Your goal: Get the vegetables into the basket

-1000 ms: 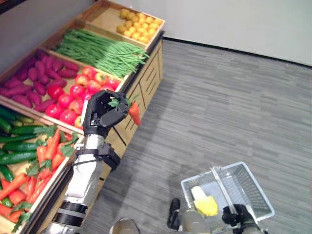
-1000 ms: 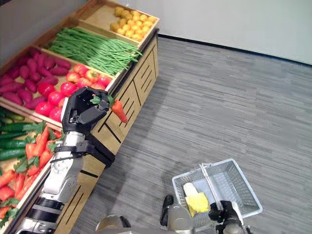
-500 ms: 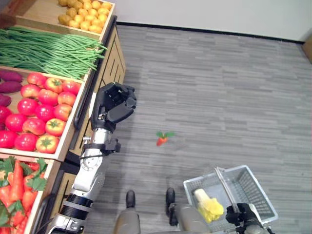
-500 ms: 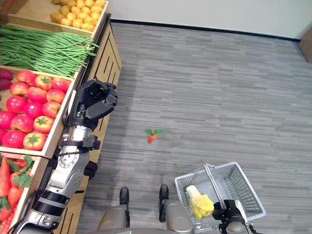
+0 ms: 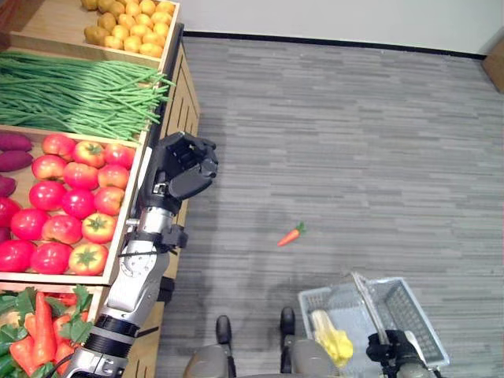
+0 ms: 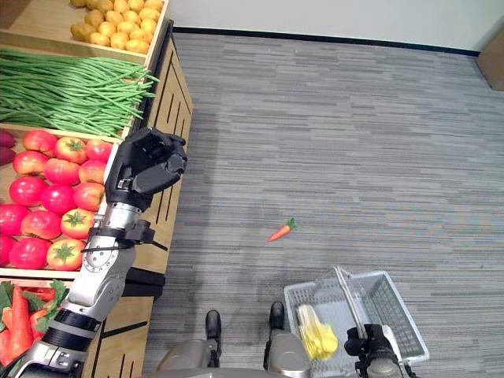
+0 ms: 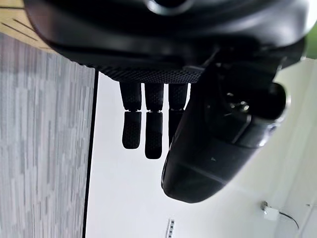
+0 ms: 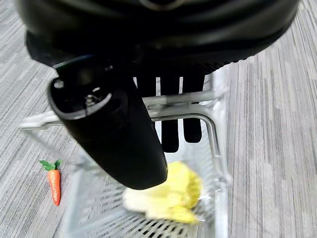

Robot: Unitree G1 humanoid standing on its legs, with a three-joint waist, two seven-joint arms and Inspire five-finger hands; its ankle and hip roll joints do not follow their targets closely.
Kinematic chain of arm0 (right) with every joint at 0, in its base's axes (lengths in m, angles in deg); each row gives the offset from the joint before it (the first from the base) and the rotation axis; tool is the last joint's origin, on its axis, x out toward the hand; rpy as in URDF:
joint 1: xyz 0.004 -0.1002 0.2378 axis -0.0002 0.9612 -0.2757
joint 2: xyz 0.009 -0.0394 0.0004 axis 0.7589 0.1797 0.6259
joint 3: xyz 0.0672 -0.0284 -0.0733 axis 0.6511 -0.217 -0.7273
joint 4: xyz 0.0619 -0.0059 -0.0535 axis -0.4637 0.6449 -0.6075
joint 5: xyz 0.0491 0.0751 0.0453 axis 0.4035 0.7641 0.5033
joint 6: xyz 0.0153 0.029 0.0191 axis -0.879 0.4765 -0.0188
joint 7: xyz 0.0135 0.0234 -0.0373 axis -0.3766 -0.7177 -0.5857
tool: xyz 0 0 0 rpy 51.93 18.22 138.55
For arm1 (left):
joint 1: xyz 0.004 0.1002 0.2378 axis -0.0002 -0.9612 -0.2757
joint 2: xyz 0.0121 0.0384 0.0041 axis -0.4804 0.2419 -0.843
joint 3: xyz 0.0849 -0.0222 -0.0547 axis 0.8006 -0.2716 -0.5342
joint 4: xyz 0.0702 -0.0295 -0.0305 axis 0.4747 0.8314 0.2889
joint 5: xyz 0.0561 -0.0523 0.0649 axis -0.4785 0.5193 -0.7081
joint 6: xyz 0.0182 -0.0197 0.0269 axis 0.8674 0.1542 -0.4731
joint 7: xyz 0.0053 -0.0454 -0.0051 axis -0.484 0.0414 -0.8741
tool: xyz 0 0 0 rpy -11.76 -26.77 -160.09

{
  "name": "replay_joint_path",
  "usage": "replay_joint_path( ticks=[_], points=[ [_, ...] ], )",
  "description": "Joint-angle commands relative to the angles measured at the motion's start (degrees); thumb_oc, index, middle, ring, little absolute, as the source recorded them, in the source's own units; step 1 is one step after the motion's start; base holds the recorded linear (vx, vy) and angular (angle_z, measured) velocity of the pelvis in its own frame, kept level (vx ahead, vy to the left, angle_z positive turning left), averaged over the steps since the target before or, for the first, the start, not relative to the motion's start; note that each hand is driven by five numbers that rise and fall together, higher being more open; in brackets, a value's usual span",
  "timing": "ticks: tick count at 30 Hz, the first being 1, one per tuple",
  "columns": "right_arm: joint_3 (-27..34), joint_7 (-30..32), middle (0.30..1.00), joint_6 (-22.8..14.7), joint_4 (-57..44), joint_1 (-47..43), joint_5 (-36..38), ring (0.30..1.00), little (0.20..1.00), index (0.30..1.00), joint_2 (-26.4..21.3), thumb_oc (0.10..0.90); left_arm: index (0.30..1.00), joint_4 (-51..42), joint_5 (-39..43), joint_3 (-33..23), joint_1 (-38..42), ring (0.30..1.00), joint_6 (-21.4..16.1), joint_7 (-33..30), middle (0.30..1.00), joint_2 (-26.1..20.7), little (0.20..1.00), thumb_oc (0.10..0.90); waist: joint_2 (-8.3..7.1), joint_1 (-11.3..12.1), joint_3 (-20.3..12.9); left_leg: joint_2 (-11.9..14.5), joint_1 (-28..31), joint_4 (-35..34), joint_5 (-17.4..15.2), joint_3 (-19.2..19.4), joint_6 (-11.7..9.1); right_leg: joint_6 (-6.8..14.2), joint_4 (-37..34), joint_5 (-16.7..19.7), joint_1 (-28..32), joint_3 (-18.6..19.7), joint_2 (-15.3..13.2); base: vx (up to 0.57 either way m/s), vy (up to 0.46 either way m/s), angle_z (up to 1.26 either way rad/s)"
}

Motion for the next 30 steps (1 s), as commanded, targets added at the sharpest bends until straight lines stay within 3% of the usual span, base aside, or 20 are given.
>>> replay_joint_path(
  ticks=[1,4,11,24,25,26,27,28,29,30],
  points=[
    [0.4,2.3,0.3,-2.7,-0.8,-3.2,0.0,0.3,0.3,0.3,-8.1,0.4,0.3,-7.4,1.4,0.4,3.4,0.3,-5.9,2.8,0.3,-1.2,0.3,0.4,-1.99,1.3,-6.8,2.4,-3.1,2.7,-1.2,0.8,-3.5,6.6,3.3,1.6,-1.4,-0.7,-6.6,0.03,0.015,0.05],
    [-1.7,2.5,0.3,-4.0,-9.1,-7.8,-2.0,0.3,0.3,0.3,-13.9,0.4,0.3,-8.1,2.5,2.4,3.1,0.3,-5.7,4.9,0.3,-2.7,0.3,0.4,-2.04,1.5,-7.6,1.8,-2.4,1.8,-1.1,0.5,-3.5,6.9,2.5,2.2,-0.8,-0.7,-7.1,0.01,0.022,0.03],
    [-5.3,3.3,0.3,-5.5,-26.2,-14.5,-5.0,0.3,0.3,0.3,-19.5,0.4,0.3,-8.8,2.4,5.2,3.5,0.3,-5.5,6.1,0.3,-4.4,0.3,0.4,-1.86,1.8,-8.4,1.4,-1.7,0.6,-0.8,0.6,-3.3,7.2,1.9,2.9,-0.7,-0.5,-7.5,0.0,0.005,0.0],
    [-7.6,2.2,0.3,-5.9,-31.5,-17.4,-7.2,0.3,0.3,0.3,-20.6,0.4,0.3,-10.2,1.2,7.2,3.4,0.3,-4.1,7.7,0.3,-5.7,0.3,0.4,-1.17,2.4,-9.9,1.7,-0.1,-0.4,-0.7,-0.1,-3.3,7.0,1.0,2.0,0.9,-1.7,-7.4,0.01,-0.003,0.01],
    [-7.7,2.2,0.3,-5.9,-31.6,-17.3,-7.3,0.3,0.3,0.3,-20.3,0.4,0.41,-10.0,0.3,7.0,3.0,0.41,-4.0,7.1,0.41,-5.7,0.41,0.478,-1.15,2.4,-10.0,1.8,0.0,-0.5,-0.7,-0.1,-3.3,7.0,1.0,2.0,1.0,-1.7,-7.4,0.0,0.0,0.0],
    [-7.5,2.1,0.3,-5.8,-31.9,-16.6,-8.2,0.3,0.3,0.3,-20.1,0.4,1.0,-8.9,-10.8,3.3,1.3,1.0,-3.9,1.6,1.0,-7.1,1.0,0.9,-1.06,2.8,-9.8,1.9,0.4,-0.5,-1.0,-0.1,-3.4,7.0,0.8,1.7,1.6,-2.0,-7.4,0.0,0.0,0.0],
    [-7.5,2.1,0.3,-5.8,-31.9,-16.6,-8.2,0.3,0.3,0.3,-20.1,0.4,1.0,-8.9,-11.0,3.2,1.3,1.0,-3.8,1.4,1.0,-7.0,1.0,0.9,-1.1,2.8,-9.9,1.9,0.3,-0.5,-0.8,-0.1,-3.4,7.0,0.8,1.9,1.5,-2.0,-7.4,0.04,-0.039,0.0],
    [-4.8,3.1,0.3,-6.1,-31.7,-14.2,-9.3,0.3,0.3,0.3,-19.4,0.4,1.0,-5.2,-35.6,-7.3,-2.7,1.0,0.2,-11.9,1.0,-9.3,1.0,0.9,-1.03,4.1,-9.7,2.1,0.5,-0.5,-1.2,-0.6,-3.5,7.0,0.7,1.4,1.9,-2.6,-7.3,0.0,0.0,0.0],
    [-4.8,3.1,0.3,-6.0,-31.7,-14.2,-9.3,0.3,0.3,0.3,-19.4,0.4,1.0,-5.3,-35.9,-7.3,-2.8,1.0,0.3,-12.1,1.0,-9.2,1.0,0.9,-1.05,4.0,-9.8,2.0,0.3,-0.5,-0.9,-0.6,-3.5,7.0,0.6,1.6,1.7,-2.5,-7.3,0.02,-0.049,-0.01],
    [-4.0,3.5,0.3,-6.1,-32.2,-12.8,-10.2,0.3,0.3,0.3,-19.0,0.4,1.0,-3.8,-43.4,-10.7,-4.4,1.0,2.0,-15.3,1.0,-8.8,1.0,0.9,-1.12,4.3,-9.8,2.1,0.2,-0.5,-0.8,-0.8,-3.5,6.9,0.6,1.5,1.8,-2.8,-7.3,0.0,-0.06,0.04]
  ],
)
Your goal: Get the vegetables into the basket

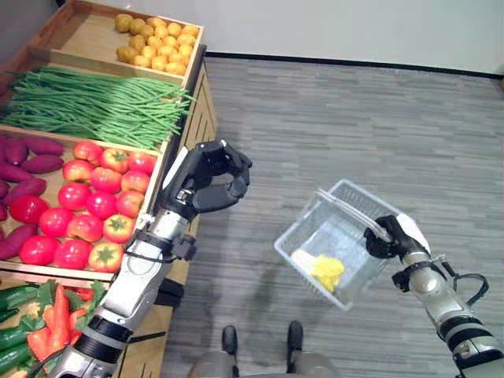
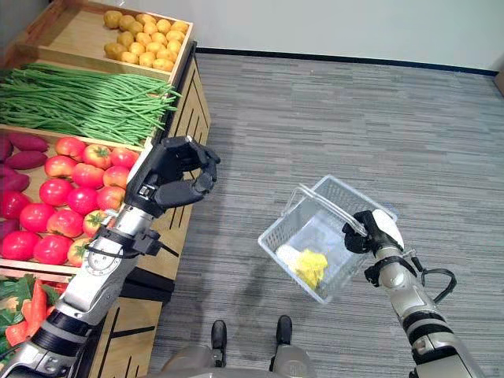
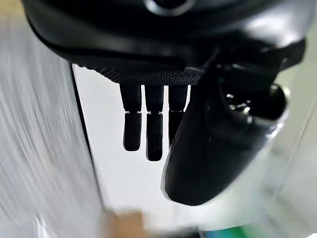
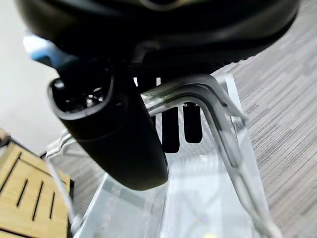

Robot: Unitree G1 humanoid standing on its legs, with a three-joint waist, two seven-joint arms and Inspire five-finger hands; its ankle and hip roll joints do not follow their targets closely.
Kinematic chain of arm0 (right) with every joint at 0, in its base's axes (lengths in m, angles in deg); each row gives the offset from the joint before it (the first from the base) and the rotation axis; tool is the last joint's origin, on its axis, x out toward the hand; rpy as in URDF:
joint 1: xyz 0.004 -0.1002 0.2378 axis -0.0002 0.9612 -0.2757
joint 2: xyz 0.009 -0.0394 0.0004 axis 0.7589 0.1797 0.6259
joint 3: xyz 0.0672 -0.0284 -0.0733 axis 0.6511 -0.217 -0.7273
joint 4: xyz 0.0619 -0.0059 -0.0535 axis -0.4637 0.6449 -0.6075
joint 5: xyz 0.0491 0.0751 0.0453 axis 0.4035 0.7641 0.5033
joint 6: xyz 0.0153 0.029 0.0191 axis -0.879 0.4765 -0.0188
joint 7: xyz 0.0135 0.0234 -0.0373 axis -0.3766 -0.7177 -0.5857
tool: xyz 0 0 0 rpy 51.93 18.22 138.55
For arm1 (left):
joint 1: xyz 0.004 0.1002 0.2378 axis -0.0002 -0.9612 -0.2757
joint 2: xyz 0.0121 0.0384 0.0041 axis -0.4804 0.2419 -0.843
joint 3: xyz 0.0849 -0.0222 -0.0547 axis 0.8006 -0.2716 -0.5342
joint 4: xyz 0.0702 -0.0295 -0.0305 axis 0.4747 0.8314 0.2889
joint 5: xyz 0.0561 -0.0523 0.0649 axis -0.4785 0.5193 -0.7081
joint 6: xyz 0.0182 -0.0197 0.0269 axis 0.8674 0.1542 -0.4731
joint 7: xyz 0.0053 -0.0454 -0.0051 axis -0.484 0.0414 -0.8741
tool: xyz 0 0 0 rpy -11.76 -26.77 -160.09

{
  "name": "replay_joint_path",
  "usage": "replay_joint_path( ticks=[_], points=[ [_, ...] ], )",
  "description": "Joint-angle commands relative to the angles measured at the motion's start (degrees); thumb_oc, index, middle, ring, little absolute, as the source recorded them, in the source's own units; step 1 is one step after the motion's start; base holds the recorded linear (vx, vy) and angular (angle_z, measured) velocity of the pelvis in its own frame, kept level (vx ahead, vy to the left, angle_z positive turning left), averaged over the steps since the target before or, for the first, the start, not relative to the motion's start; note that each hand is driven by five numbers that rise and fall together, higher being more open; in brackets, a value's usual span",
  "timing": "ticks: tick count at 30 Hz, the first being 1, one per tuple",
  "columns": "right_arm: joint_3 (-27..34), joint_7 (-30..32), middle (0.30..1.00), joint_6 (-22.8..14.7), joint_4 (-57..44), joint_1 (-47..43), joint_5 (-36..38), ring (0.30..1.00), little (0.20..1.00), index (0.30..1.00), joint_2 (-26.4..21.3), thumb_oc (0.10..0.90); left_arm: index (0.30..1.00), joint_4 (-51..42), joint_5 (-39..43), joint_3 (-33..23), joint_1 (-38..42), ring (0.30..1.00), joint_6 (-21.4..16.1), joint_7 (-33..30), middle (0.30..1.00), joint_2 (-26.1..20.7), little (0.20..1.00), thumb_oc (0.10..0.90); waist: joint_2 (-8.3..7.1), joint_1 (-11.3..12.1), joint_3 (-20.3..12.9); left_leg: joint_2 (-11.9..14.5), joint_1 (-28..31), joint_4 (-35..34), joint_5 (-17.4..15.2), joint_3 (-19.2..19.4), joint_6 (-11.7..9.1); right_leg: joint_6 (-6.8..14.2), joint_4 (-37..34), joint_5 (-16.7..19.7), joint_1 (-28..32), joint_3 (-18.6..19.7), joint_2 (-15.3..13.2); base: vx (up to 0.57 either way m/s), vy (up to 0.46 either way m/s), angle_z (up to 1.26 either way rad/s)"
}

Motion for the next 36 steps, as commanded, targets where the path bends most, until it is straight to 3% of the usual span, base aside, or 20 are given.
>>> replay_joint_path(
  ticks=[1,11,16,19,20,21,22,23,24,28,33,36],
  points=[
    [4.7,5.2,0.3,-4.3,-1.2,-1.2,-0.1,0.3,0.3,0.3,-2.9,0.4,1.0,3.8,-19.2,-11.7,-2.5,1.0,1.3,-17.5,1.0,1.3,1.0,0.9,-3.4,2.4,-7.3,2.2,-1.6,0.5,-1.3,-0.1,-3.4,6.6,1.9,0.7,-0.1,-2.4,-7.2,0.01,-0.061,0.08],
    [8.5,4.7,0.3,-2.9,1.8,5.9,0.2,0.3,0.3,0.3,-0.8,0.4,1.0,7.4,-28.2,-20.0,-9.7,1.0,5.4,-22.8,1.0,-0.3,1.0,0.9,-2.9,3.9,-8.3,3.1,-1.7,0.1,-0.6,-2.6,-4.5,6.1,1.2,-0.4,2.2,-5.6,-6.4,0.02,-0.032,0.18],
    [9.4,6.2,0.3,-3.3,7.0,6.6,1.3,0.3,0.3,0.3,1.1,0.4,1.0,6.6,-29.7,-20.1,-10.2,1.0,4.7,-23.6,1.0,-0.8,1.0,0.9,-2.87,5.2,-8.4,3.7,-2.3,0.0,0.0,-4.5,-5.2,5.8,1.0,-1.0,3.4,-7.8,-5.9,0.0,-0.036,0.25],
    [9.0,6.3,0.3,-3.4,5.1,7.3,1.5,0.3,0.3,0.3,2.1,0.4,1.0,4.7,-28.9,-19.5,-9.6,1.0,3.4,-23.3,1.0,-1.1,1.0,0.9,-2.87,5.3,-8.5,3.9,-2.7,0.0,0.3,-5.3,-5.5,5.6,1.1,-1.3,3.7,-8.6,-5.6,-0.03,-0.033,0.25],
    [8.7,6.3,0.3,-3.4,5.8,7.0,1.9,0.3,0.3,0.3,2.3,0.4,1.0,3.0,-24.9,-18.2,-8.5,1.0,1.5,-21.4,1.0,-0.6,1.0,0.9,-2.81,5.4,-8.4,4.1,-2.9,0.0,0.4,-5.6,-5.6,5.5,1.0,-1.4,3.8,-9.0,-5.5,-0.03,-0.014,0.16],
    [8.4,5.8,0.3,-3.0,5.9,6.6,3.2,0.3,0.3,0.3,2.4,0.4,1.0,0.3,-4.4,-15.8,-7.9,1.0,-4.1,-13.6,1.0,1.7,1.0,0.9,-2.6,5.3,-8.3,4.1,-2.8,0.1,0.4,-5.7,-5.6,5.4,0.9,-1.5,4.0,-9.2,-5.3,-0.04,-0.011,0.15],
    [8.5,5.8,0.3,-3.0,5.8,6.6,3.2,0.3,0.3,0.3,2.4,0.4,1.0,0.2,-4.0,-15.9,-8.0,1.0,-4.1,-13.3,1.0,1.6,1.0,0.9,-2.62,5.3,-8.4,4.1,-2.9,0.0,0.6,-5.7,-5.6,5.4,0.9,-1.3,3.9,-9.2,-5.4,-0.04,0.001,0.17],
    [8.3,5.2,0.3,-2.8,5.7,6.5,3.8,0.3,0.3,0.3,2.5,0.4,1.0,-1.2,14.7,-14.4,-7.2,1.0,-6.4,-4.0,1.0,4.0,1.0,0.9,-2.42,5.1,-8.3,4.1,-2.9,0.0,0.8,-5.7,-5.6,5.3,0.9,-1.2,3.8,-9.1,-5.3,-0.04,0.019,0.16],
    [7.8,4.3,0.3,-2.8,5.2,6.3,3.9,0.3,0.3,0.3,3.2,0.4,1.0,-1.1,29.0,-12.4,-7.5,1.0,-5.5,4.4,1.0,6.3,1.0,0.9,-2.15,4.8,-8.5,4.2,-2.8,-0.1,0.9,-5.7,-5.5,5.2,0.9,-1.2,3.8,-9.0,-5.3,-0.02,0.022,0.1],
    [6.8,3.1,0.3,-3.4,9.6,6.4,3.1,0.3,0.3,0.3,5.4,0.4,1.0,-1.6,29.2,-8.0,-10.2,1.0,-4.8,8.9,1.0,6.1,1.0,0.9,-1.83,4.7,-8.7,4.4,-2.1,-0.1,0.8,-5.9,-5.4,4.9,1.2,-1.6,4.2,-8.7,-5.1,0.0,0.004,-0.03],
    [5.7,3.0,0.3,-3.5,10.5,6.3,2.8,0.3,0.3,0.3,7.1,0.4,1.0,-1.1,29.8,-5.0,-11.1,1.0,-3.9,9.4,1.0,6.3,1.0,0.9,-1.85,4.8,-8.9,4.4,-2.3,-0.1,1.0,-5.9,-5.6,4.9,1.5,-1.8,4.2,-8.8,-5.2,-0.01,0.003,-0.03],
    [5.3,2.7,0.3,-3.4,9.7,7.1,2.1,0.3,0.3,0.3,7.3,0.4,1.0,-2.9,29.3,-3.7,-12.6,1.0,-3.0,9.8,1.0,5.5,1.0,0.9,-1.38,4.8,-7.5,4.7,-1.6,0.9,0.6,-6.1,-4.9,4.3,8.0,-4.8,2.7,-8.6,-5.7,0.0,0.0,0.0]
  ],
)
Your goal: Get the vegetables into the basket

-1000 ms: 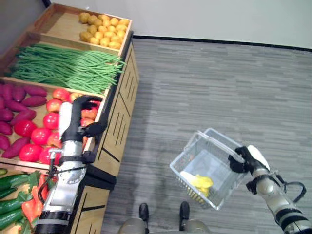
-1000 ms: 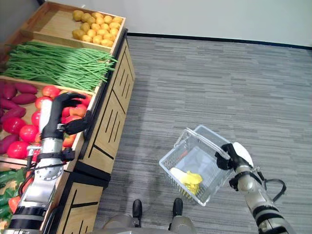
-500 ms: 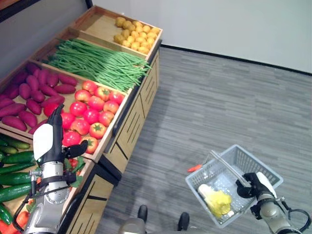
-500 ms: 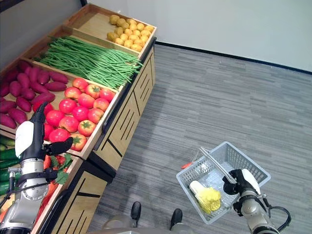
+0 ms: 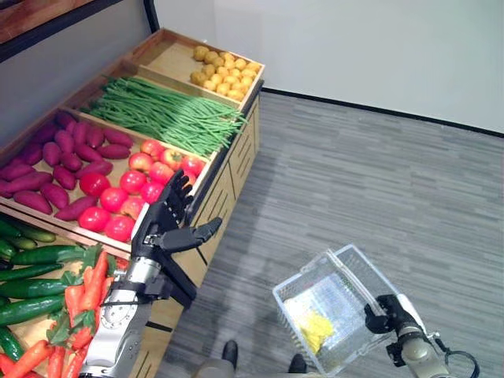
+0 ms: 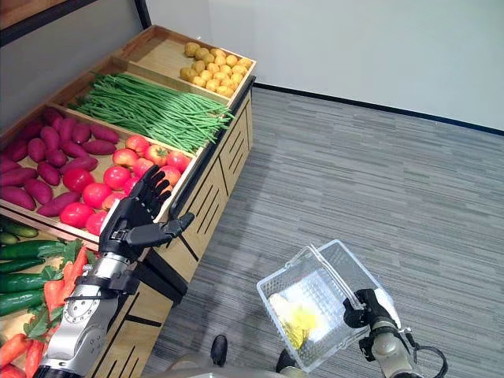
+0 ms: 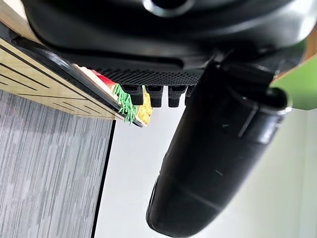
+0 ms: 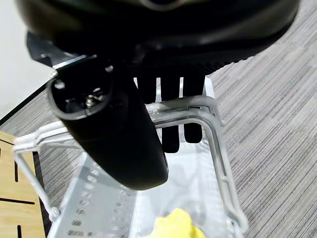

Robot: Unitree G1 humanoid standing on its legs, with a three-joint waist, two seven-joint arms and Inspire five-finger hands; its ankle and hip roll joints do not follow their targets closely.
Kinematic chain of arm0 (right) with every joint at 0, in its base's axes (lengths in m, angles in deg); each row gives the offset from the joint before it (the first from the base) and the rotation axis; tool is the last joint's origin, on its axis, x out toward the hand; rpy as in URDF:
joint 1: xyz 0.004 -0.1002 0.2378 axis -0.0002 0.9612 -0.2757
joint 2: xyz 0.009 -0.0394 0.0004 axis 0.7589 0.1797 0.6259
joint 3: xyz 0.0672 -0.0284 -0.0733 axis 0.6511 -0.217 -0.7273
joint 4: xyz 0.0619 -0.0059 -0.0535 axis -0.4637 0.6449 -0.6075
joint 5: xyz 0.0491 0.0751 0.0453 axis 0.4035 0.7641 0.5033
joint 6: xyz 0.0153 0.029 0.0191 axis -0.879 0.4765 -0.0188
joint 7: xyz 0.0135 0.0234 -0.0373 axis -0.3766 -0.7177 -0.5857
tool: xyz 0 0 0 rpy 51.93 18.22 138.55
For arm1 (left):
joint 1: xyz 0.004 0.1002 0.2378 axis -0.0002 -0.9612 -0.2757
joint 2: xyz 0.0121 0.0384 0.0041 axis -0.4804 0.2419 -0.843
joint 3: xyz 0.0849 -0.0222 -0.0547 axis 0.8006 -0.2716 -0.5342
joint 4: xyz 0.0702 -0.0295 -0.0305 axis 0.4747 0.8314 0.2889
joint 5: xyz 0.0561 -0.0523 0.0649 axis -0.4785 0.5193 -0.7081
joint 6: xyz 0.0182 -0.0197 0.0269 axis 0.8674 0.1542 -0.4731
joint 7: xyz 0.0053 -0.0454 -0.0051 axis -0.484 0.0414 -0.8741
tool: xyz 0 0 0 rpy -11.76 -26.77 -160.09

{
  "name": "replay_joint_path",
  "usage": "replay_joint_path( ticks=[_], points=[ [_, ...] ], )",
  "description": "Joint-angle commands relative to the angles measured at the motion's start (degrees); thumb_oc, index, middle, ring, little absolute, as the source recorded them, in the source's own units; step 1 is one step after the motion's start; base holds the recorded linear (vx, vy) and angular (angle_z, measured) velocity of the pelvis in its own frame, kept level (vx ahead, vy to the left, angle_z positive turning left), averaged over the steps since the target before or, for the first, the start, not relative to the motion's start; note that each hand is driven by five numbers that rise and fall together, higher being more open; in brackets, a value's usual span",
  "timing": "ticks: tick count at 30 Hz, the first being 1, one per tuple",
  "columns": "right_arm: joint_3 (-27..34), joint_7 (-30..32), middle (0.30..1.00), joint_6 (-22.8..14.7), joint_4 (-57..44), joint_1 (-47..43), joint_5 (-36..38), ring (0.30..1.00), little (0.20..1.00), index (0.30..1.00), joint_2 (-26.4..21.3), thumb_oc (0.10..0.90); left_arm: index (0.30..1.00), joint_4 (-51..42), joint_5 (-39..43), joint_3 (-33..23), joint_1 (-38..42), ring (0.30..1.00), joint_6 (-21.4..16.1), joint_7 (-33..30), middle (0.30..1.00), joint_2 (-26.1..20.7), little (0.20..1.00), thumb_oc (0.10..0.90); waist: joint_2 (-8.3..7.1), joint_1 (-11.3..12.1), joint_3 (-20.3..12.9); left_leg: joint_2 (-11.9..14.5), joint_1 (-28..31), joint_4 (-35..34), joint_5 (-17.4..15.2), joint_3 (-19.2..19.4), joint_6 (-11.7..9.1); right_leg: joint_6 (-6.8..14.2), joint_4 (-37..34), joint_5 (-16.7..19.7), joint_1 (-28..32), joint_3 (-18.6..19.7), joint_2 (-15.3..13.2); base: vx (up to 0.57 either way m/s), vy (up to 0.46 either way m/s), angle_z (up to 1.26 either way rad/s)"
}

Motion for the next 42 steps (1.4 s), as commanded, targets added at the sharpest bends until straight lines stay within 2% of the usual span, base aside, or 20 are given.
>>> replay_joint_path(
  ticks=[1,6,7,8,10,11,13,15,16,19,22,24,31,34,35,36,37,38,39,42],
  points=[
    [-0.7,2.5,0.3,-4.3,-3.2,-5.3,1.4,0.3,0.3,0.3,-5.0,0.4,1.0,-5.7,1.6,-0.5,2.4,1.0,-4.4,1.1,1.0,-2.9,1.0,0.9,-1.08,0.3,-1.6,4.6,-0.8,1.9,-1.4,2.0,-3.4,4.6,9.7,-4.4,-1.4,-0.3,-5.6,-0.03,-0.014,0.02],
    [-1.7,2.9,0.3,-4.1,-2.9,-6.8,1.7,0.3,0.3,0.3,-5.1,0.4,1.0,-7.5,2.5,-0.4,3.4,1.0,-4.7,0.9,1.0,-4.5,1.0,0.9,-0.55,1.7,1.8,6.0,-3.9,5.9,-1.0,-0.5,-4.3,3.4,15.4,-7.4,-4.0,-0.8,-5.1,-0.11,-0.129,0.06],
    [-2.2,3.4,0.3,-4.4,-2.2,-7.2,2.7,0.3,0.3,0.3,-5.2,0.4,1.0,-8.9,3.3,0.0,4.1,1.0,-4.8,1.4,1.0,-5.8,1.0,0.9,-0.14,3.0,3.1,7.4,-7.0,5.4,2.6,-3.2,-6.4,2.2,13.8,-7.7,-4.3,-2.4,-2.8,-0.19,-0.273,0.25],
    [-2.2,3.4,0.3,-4.4,-2.2,-7.2,2.7,0.3,0.3,0.3,-5.2,0.4,1.0,-8.9,3.3,0.0,4.1,1.0,-4.8,1.4,1.0,-5.9,1.0,0.9,-0.1,2.8,3.0,7.4,-7.1,5.3,2.7,-3.4,-6.4,2.1,13.7,-7.7,-4.3,-2.7,-2.7,-0.19,-0.289,0.44],
    [-1.1,4.8,0.3,-4.8,0.1,-7.8,5.0,0.3,0.3,0.3,-5.4,0.4,1.0,-10.5,3.9,0.5,5.9,1.0,-4.9,1.5,1.0,-6.3,1.0,0.9,0.31,3.8,4.5,8.8,-11.3,3.5,8.2,-5.4,-9.1,1.5,10.3,-6.8,-4.6,-7.5,-1.6,-0.16,-0.204,0.81],
    [-1.1,4.8,0.3,-4.8,0.1,-7.8,5.0,0.3,0.3,0.3,-5.5,0.4,1.0,-10.5,3.9,0.5,5.9,1.0,-4.8,1.5,1.0,-6.3,1.0,0.9,0.34,3.6,4.4,8.8,-11.6,3.5,8.3,-5.6,-9.0,1.6,10.1,-6.6,-4.7,-7.7,-1.6,-0.19,-0.122,0.81],
    [0.4,4.9,0.3,-4.7,0.3,-7.4,5.9,0.3,0.3,0.3,-6.0,0.4,1.0,-10.7,4.1,0.4,6.9,1.0,-4.6,1.9,1.0,-5.6,1.0,0.9,-0.23,2.0,4.7,8.9,-12.1,7.2,5.2,1.8,-7.0,1.7,9.0,-5.5,-5.1,-11.4,-3.6,-0.14,-0.097,1.19],
    [2.3,5.2,0.3,-4.3,1.6,-6.1,6.4,0.3,0.3,0.3,-5.9,0.4,1.0,-10.8,4.4,0.6,7.3,1.0,-4.2,2.7,1.0,-5.1,1.0,0.9,-0.38,-0.6,3.6,10.6,-10.1,10.7,0.3,12.6,-6.2,1.6,8.7,-6.5,-4.7,-14.5,-4.0,-0.12,-0.156,1.36],
    [3.8,5.5,0.3,-4.0,1.2,-4.7,6.7,0.3,0.3,0.3,-6.1,0.4,1.0,-11.3,4.2,0.6,7.7,1.0,-4.4,3.3,1.0,-5.1,1.0,0.9,-0.47,-2.4,3.3,12.2,-8.6,15.8,-1.7,20.7,-6.1,0.4,8.5,-6.5,-4.6,-17.6,-4.4,-0.13,-0.072,0.95],
    [5.6,5.8,0.3,-3.4,2.5,-3.5,7.3,0.3,0.3,0.3,-5.9,0.4,1.0,-12.1,3.2,1.2,8.3,1.0,-4.4,3.3,1.0,-6.3,1.0,0.9,-0.02,-3.5,2.6,12.4,-6.1,18.7,-5.9,23.4,-6.2,-0.3,9.0,-6.8,-4.2,-21.0,-4.8,-0.1,-0.023,1.65],
    [6.4,6.2,0.3,-3.1,3.5,-3.2,7.6,0.3,0.3,0.3,-5.5,0.4,1.0,-12.5,2.4,1.1,8.3,1.0,-4.5,2.4,1.0,-6.7,1.0,0.9,0.4,-4.3,2.3,10.7,-4.4,15.8,-7.8,23.2,-5.6,0.5,9.8,-6.1,-3.6,-22.9,-5.6,-0.03,0.103,0.82],
    [6.8,6.4,0.3,-2.9,3.1,-2.9,7.7,0.3,0.3,0.3,-4.9,0.4,1.0,-12.4,2.2,0.9,8.0,1.0,-4.3,2.1,1.0,-7.0,1.0,0.9,0.65,-4.6,2.1,10.0,-3.5,12.3,-6.9,23.7,-5.1,1.3,10.7,-5.1,-3.5,-23.9,-6.1,-0.01,0.173,0.88],
    [5.6,6.7,0.3,-2.0,4.8,-5.1,7.9,0.3,0.3,0.3,-2.1,0.4,1.0,-13.6,1.3,0.1,7.2,1.0,-3.8,1.6,1.0,-9.5,1.0,0.9,-1.76,-3.0,3.7,6.4,-2.7,10.6,-9.1,23.3,-1.5,4.4,16.3,-1.4,-5.2,-23.5,-11.2,-0.01,0.198,0.19],
    [5.3,6.4,0.3,-1.8,5.0,-5.1,7.8,0.3,0.3,0.3,-1.5,0.4,1.0,-14.2,1.2,-0.6,7.2,1.0,-3.9,1.3,1.0,-10.0,1.0,0.9,-1.89,-3.0,3.8,5.3,-1.8,10.2,-10.0,23.1,-0.5,5.8,20.0,0.6,-6.1,-22.1,-13.0,0.02,0.165,0.04],
    [5.3,6.4,0.3,-1.7,5.5,-5.2,7.7,0.3,0.3,0.3,-1.5,0.4,1.0,-14.4,1.1,-0.6,7.2,1.0,-3.9,1.3,1.0,-10.1,1.0,0.9,-2.0,-3.1,3.9,4.4,-1.2,10.0,-10.5,22.9,0.2,7.3,23.2,2.3,-7.1,-20.8,-14.8,0.06,0.258,0.06],
    [4.8,6.4,0.3,-1.3,5.9,-6.0,7.7,0.3,0.3,0.3,-1.3,0.4,1.0,-14.4,0.8,-0.5,7.9,1.0,-4.4,0.5,1.0,-10.5,1.0,0.9,-1.01,-4.0,4.4,4.0,-0.4,9.3,-10.3,21.2,1.2,8.4,28.9,4.7,-9.2,-16.3,-16.3,0.05,0.198,0.14],
    [4.8,6.4,0.3,-1.3,5.9,-6.1,7.8,0.3,0.3,0.3,-1.4,0.4,1.0,-14.4,0.8,-0.5,8.0,1.0,-4.4,0.4,1.0,-10.4,1.0,0.9,-1.12,-3.9,4.5,3.8,-0.3,9.2,-10.3,21.4,1.2,8.4,29.4,4.6,-9.6,-15.9,-16.5,0.01,0.105,0.29],
    [4.6,6.3,0.3,-1.4,5.9,-6.2,7.9,0.3,0.3,0.3,-1.2,0.4,1.0,-14.1,0.7,-0.2,8.4,1.0,-4.4,0.2,1.0,-10.4,1.0,0.9,-1.02,-4.3,4.5,4.0,-0.2,8.8,-10.1,20.8,1.2,8.3,29.7,3.8,-11.2,-12.1,-15.4,-0.07,-0.044,0.42],
    [4.4,6.1,0.3,-1.5,6.8,-6.2,8.4,0.3,0.3,0.3,-1.2,0.4,1.0,-13.4,0.8,0.5,9.1,1.0,-5.0,0.3,1.0,-10.4,1.0,0.9,-0.99,-5.1,4.2,4.2,-0.5,7.6,-8.3,20.2,1.1,6.9,25.8,2.8,-12.3,-7.1,-12.5,-0.03,-0.077,0.45],
    [4.0,5.5,0.3,-2.2,7.9,-5.6,10.0,0.3,0.3,0.3,-1.1,0.4,1.0,-12.6,1.4,0.9,10.7,1.0,-6.1,0.1,1.0,-10.3,1.0,0.9,-1.14,-7.1,3.5,4.0,-0.4,5.7,-6.4,14.2,-0.9,5.8,13.1,0.2,-12.0,8.0,-5.9,0.1,-0.163,0.54]
  ],
)
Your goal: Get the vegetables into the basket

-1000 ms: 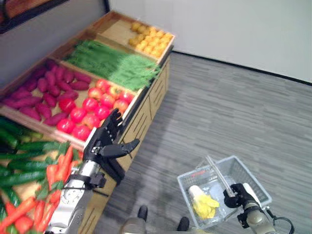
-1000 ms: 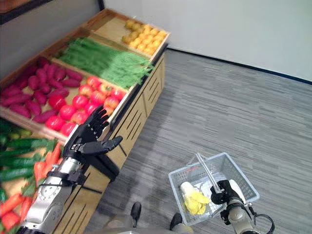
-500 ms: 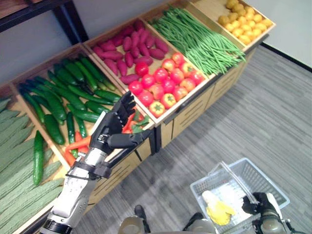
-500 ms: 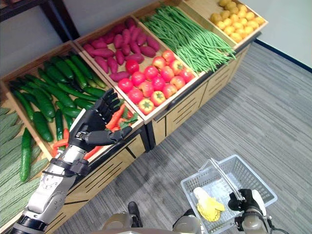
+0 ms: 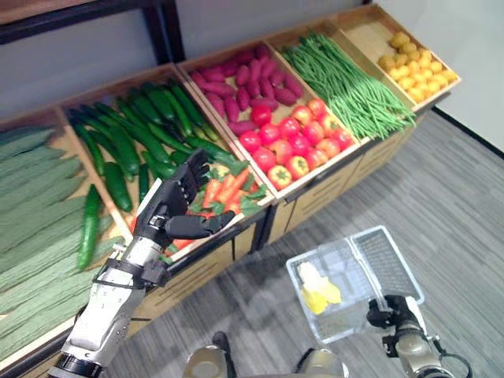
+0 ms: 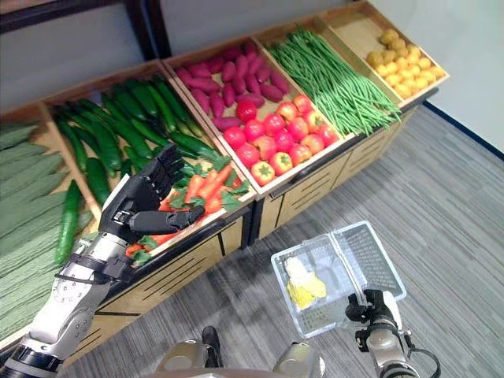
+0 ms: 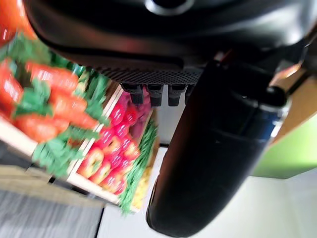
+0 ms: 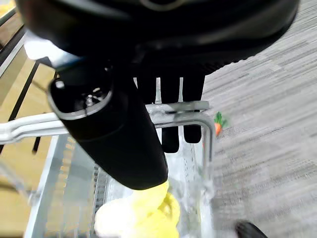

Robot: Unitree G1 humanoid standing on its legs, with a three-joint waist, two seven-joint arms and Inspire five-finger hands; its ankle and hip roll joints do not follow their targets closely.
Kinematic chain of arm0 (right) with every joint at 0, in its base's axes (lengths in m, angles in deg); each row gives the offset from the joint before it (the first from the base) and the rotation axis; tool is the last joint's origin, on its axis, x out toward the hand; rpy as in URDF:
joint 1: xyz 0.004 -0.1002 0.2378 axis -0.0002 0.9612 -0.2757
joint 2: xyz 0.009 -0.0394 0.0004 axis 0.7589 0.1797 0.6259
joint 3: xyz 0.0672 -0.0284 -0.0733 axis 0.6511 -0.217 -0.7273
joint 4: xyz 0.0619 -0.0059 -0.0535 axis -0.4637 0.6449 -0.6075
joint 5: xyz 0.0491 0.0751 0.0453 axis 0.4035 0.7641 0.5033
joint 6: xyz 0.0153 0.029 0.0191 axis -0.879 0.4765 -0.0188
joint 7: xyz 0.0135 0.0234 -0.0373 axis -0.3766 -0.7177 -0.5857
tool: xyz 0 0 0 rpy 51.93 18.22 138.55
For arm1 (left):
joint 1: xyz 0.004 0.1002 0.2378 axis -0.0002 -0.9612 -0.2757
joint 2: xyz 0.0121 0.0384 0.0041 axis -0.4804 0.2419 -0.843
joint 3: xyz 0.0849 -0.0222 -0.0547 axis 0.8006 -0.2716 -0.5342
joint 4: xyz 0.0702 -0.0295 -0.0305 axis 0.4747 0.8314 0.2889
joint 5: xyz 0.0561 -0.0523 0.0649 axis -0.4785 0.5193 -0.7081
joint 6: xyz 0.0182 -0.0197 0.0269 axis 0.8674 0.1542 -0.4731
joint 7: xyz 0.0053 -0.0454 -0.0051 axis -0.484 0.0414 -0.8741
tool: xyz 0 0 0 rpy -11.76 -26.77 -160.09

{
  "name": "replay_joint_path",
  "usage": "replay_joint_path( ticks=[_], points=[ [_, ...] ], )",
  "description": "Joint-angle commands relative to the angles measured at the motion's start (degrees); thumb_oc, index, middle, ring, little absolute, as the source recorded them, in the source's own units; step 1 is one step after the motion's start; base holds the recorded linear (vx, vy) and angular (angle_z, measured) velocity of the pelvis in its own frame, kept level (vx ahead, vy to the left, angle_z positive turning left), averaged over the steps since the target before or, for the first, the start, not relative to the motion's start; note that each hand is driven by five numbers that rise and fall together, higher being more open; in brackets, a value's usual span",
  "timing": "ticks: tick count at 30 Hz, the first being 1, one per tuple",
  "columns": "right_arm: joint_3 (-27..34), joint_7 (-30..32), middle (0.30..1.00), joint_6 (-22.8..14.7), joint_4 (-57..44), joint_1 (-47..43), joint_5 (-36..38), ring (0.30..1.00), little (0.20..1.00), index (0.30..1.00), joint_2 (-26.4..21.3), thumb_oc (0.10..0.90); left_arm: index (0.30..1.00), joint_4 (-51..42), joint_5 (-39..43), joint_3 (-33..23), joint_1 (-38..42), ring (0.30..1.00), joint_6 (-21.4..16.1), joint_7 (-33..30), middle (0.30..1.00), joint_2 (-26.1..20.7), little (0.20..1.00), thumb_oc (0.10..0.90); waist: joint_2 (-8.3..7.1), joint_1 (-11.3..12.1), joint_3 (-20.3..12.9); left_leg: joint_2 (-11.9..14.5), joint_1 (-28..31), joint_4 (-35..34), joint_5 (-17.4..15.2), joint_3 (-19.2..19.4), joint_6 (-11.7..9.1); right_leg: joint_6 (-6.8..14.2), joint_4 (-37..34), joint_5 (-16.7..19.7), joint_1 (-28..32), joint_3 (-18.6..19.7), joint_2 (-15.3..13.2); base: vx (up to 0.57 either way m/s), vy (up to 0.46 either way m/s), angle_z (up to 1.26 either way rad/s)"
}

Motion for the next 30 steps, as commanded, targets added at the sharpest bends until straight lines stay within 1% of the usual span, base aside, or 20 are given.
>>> replay_joint_path(
  ticks=[1,2,3,4,7,8,10,13,14,15,16,17,18,19,20,24,25,26,27,30],
  points=[
    [-0.1,2.4,0.3,-2.6,1.6,-1.4,5.0,0.3,0.3,0.3,-4.7,0.4,1.0,-5.4,-0.3,-2.3,4.0,1.0,-7.5,-0.7,1.0,0.6,1.0,0.9,-0.14,-2.3,-2.9,1.9,2.0,-3.0,0.2,-8.0,-4.9,2.6,-16.7,6.9,1.6,13.3,6.8,0.14,-0.3,0.95],
    [0.2,2.5,0.3,-2.9,1.8,-0.7,5.4,0.3,0.3,0.3,-4.5,0.4,1.0,-4.7,-0.4,-2.3,4.2,1.0,-7.7,-0.7,1.0,0.8,1.0,0.9,-0.54,-2.5,-3.1,2.2,1.7,-2.9,0.3,-9.3,-5.2,2.4,-18.0,6.8,2.1,14.5,7.3,0.12,-0.332,1.4],
    [0.6,2.4,0.3,-2.8,2.3,-0.7,5.7,0.3,0.3,0.3,-4.3,0.4,1.0,-5.0,-1.1,-3.0,3.6,1.0,-7.8,-1.2,1.0,0.8,1.0,0.9,-0.99,-1.7,-3.5,2.9,1.6,-2.9,0.5,-9.5,-5.8,2.5,-19.4,7.0,2.9,12.0,7.3,0.08,-0.304,1.27],
    [0.9,2.2,0.3,-2.9,2.9,-0.6,6.0,0.3,0.3,0.3,-4.0,0.4,1.0,-5.2,-2.2,-3.6,2.6,1.0,-7.5,-1.3,1.0,0.7,1.0,0.9,-1.28,-1.2,-3.8,3.7,1.5,-2.7,1.0,-9.8,-6.3,2.3,-20.0,7.0,3.8,10.9,7.7,0.05,-0.213,1.0],
    [1.5,2.1,0.3,-3.2,3.8,0.4,6.3,0.3,0.3,0.3,-4.0,0.4,1.0,-5.5,-2.2,-5.2,1.0,1.0,-7.5,-1.4,1.0,0.9,1.0,0.9,-1.61,-1.0,-4.6,5.2,1.3,-3.4,2.0,-10.6,-7.3,1.6,-21.6,6.7,5.1,10.1,9.2,0.07,-0.257,0.32],
    [2.1,2.3,0.3,-3.4,3.5,1.3,6.5,0.3,0.3,0.3,-4.1,0.4,1.0,-5.7,-3.2,-6.4,-0.2,1.0,-7.1,-1.9,1.0,0.7,1.0,0.9,-1.55,-0.7,-4.8,6.5,1.2,-3.8,3.2,-11.4,-8.3,1.0,-21.5,6.2,6.0,8.5,10.2,0.07,-0.296,0.39],
    [2.4,2.5,0.3,-3.5,3.7,1.6,6.6,0.3,0.3,0.3,-4.3,0.4,1.0,-5.8,-3.6,-6.5,-0.3,1.0,-7.1,-2.0,1.0,0.7,1.0,0.9,-1.48,-0.9,-4.8,6.8,1.1,-3.9,3.5,-11.9,-8.5,0.8,-21.7,6.1,6.4,7.8,10.5,0.03,-0.143,0.25],
    [3.3,2.8,0.3,-3.5,5.5,2.0,7.1,0.3,0.3,0.3,-4.8,0.4,1.0,-5.9,-8.1,-7.0,-0.5,1.0,-7.2,-3.3,1.0,-0.8,1.0,0.9,-1.07,-0.8,-5.1,7.3,1.2,-4.9,4.3,-12.8,-9.1,0.5,-22.7,5.9,7.7,6.3,11.0,0.03,-0.074,0.28],
    [3.5,3.0,0.3,-3.5,5.7,2.2,7.0,0.3,0.3,0.3,-5.1,0.4,1.0,-6.2,-11.1,-7.6,-0.7,1.0,-7.4,-4.5,1.0,-2.0,1.0,0.9,-0.88,-0.8,-5.3,7.5,1.5,-5.4,4.5,-12.8,-9.2,0.5,-23.2,6.0,8.1,5.9,11.1,0.06,-0.035,0.17],
    [3.9,3.3,0.3,-3.3,6.9,2.4,6.6,0.3,0.3,0.3,-5.8,0.4,1.0,-7.0,-18.7,-9.1,-1.5,1.0,-7.2,-6.3,1.0,-5.7,1.0,0.9,-0.43,-0.7,-5.8,7.7,2.0,-6.1,4.7,-12.7,-9.4,0.5,-23.8,6.0,8.7,5.6,11.2,0.04,-0.01,0.12],
    [3.9,3.3,0.3,-3.4,6.9,2.4,6.6,0.3,0.3,0.3,-5.7,0.4,1.0,-7.1,-18.8,-9.1,-1.6,1.0,-7.1,-6.4,1.0,-5.7,1.0,0.9,-0.48,-0.7,-5.8,7.7,2.0,-6.2,4.8,-12.7,-9.4,0.5,-23.8,6.1,8.8,5.6,11.3,0.06,0.003,0.08],
    [4.2,3.8,0.3,-3.4,8.0,2.5,6.4,0.3,0.3,0.3,-6.5,0.4,1.0,-8.3,-33.3,-12.7,-2.9,1.0,-7.0,-10.1,1.0,-13.6,1.0,0.9,0.06,-0.3,-6.0,7.8,2.7,-6.9,4.6,-12.5,-9.6,0.7,-24.5,6.1,9.5,5.4,11.3,0.03,0.015,0.04],
    [4.2,3.8,0.3,-3.4,8.4,2.5,6.2,0.3,0.3,0.3,-6.6,0.4,1.0,-9.7,-37.2,-14.0,-3.4,1.0,-7.2,-11.4,1.0,-16.0,1.0,0.9,0.09,-0.3,-6.3,7.7,2.6,-7.3,4.9,-12.5,-9.5,0.8,-24.9,6.5,9.4,5.3,11.2,0.0,0.0,0.0],
    [4.1,3.8,0.3,-3.5,8.4,2.5,6.2,0.3,0.3,0.3,-6.5,0.4,1.0,-9.9,-37.4,-14.2,-3.7,1.0,-7.1,-11.5,1.0,-16.0,1.0,0.9,-0.04,-0.3,-6.3,7.7,2.7,-7.4,5.0,-12.4,-9.5,0.8,-24.9,6.5,9.4,5.3,11.2,0.01,0.039,0.01],
    [3.7,3.9,0.3,-3.5,9.1,2.8,5.6,0.3,0.3,0.3,-6.6,0.4,1.0,-10.7,-46.2,-17.1,-4.4,1.0,-6.9,-14.5,1.0,-20.2,1.0,0.9,0.15,-0.3,-6.6,7.6,3.1,-7.9,4.9,-12.2,-9.6,1.1,-25.4,6.9,9.7,5.3,10.8,0.0,0.0,0.0],
    [2.8,3.7,0.3,-3.1,9.7,3.2,4.9,0.3,0.3,0.3,-6.0,0.4,1.0,-10.1,-52.0,-19.5,-4.8,1.0,-6.7,-18.0,1.0,-21.4,1.0,0.9,0.03,-0.5,-6.9,7.0,3.5,-8.2,4.4,-12.0,-9.4,1.5,-25.9,7.6,9.7,5.3,10.2,0.01,0.061,0.0],
    [2.6,3.4,0.3,-2.9,9.4,3.4,4.8,0.3,0.3,0.3,-5.7,0.4,1.0,-10.5,-56.6,-21.3,-4.8,1.0,-5.9,-18.8,1.0,-23.1,1.0,0.9,0.05,-0.5,-7.1,6.7,3.6,-8.3,4.2,-12.0,-9.3,1.7,-26.0,7.9,9.7,5.4,9.9,0.01,0.04,-0.03],
    [2.6,3.3,0.3,-2.9,9.4,3.4,4.8,0.3,0.3,0.3,-5.7,0.4,1.0,-10.5,-56.7,-21.3,-4.9,1.0,-5.9,-18.9,1.0,-23.2,1.0,0.9,-0.02,-0.5,-7.2,6.6,3.6,-8.3,4.2,-11.9,-9.3,1.7,-26.0,7.9,9.7,5.4,9.8,0.02,0.08,-0.02],
    [2.5,3.3,0.3,-2.7,9.3,3.7,4.5,0.3,0.3,0.3,-5.7,0.4,1.0,-9.7,-59.9,-22.4,-5.2,1.0,-5.4,-20.2,1.0,-24.2,1.0,0.9,-0.04,-0.6,-7.3,6.3,3.6,-8.4,3.9,-11.9,-9.2,1.9,-26.0,8.1,9.6,5.6,9.5,0.02,0.061,-0.01],
    [1.8,3.1,0.3,-2.6,8.9,3.7,4.1,0.3,0.3,0.3,-5.4,0.4,1.0,-7.5,-64.6,-22.6,-5.2,1.0,-4.6,-21.9,1.0,-26.3,1.0,0.9,-0.27,-0.8,-7.3,5.8,3.8,-8.5,3.6,-11.6,-9.0,2.1,-26.1,8.6,9.5,5.8,9.0,0.01,0.061,-0.01]
  ],
)
